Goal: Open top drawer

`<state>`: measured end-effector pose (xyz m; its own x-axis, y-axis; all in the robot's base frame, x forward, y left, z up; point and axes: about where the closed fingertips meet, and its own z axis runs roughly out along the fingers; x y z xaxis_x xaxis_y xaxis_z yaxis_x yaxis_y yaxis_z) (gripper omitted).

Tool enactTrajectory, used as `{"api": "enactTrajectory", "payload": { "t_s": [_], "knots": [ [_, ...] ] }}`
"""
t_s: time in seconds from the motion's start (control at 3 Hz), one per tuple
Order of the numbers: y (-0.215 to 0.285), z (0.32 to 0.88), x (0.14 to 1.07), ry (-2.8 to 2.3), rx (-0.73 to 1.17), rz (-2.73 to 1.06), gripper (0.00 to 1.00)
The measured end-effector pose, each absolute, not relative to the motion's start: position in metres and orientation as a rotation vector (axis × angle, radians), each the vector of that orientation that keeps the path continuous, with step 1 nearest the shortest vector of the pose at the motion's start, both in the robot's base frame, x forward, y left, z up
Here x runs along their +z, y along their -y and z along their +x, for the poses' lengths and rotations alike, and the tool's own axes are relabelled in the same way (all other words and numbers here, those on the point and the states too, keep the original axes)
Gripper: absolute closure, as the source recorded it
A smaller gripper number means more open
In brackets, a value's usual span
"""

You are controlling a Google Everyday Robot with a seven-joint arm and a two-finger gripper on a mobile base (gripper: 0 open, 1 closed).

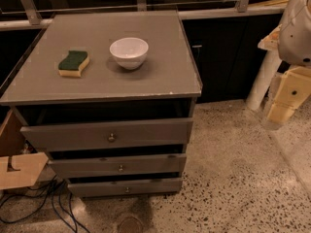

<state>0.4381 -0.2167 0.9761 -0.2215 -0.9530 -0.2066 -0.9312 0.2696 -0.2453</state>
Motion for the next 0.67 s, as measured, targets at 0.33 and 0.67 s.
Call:
{"api": "enactTrajectory", "payload": {
  "t_s": [0.33, 0.67],
  "knots": [
    [0.217, 0.438, 0.976, -2.232, -0.098, -1.725, 0.0],
    [0.199, 0.433, 0.972, -2.2, -0.088, -1.755, 0.0]
  ]
}}
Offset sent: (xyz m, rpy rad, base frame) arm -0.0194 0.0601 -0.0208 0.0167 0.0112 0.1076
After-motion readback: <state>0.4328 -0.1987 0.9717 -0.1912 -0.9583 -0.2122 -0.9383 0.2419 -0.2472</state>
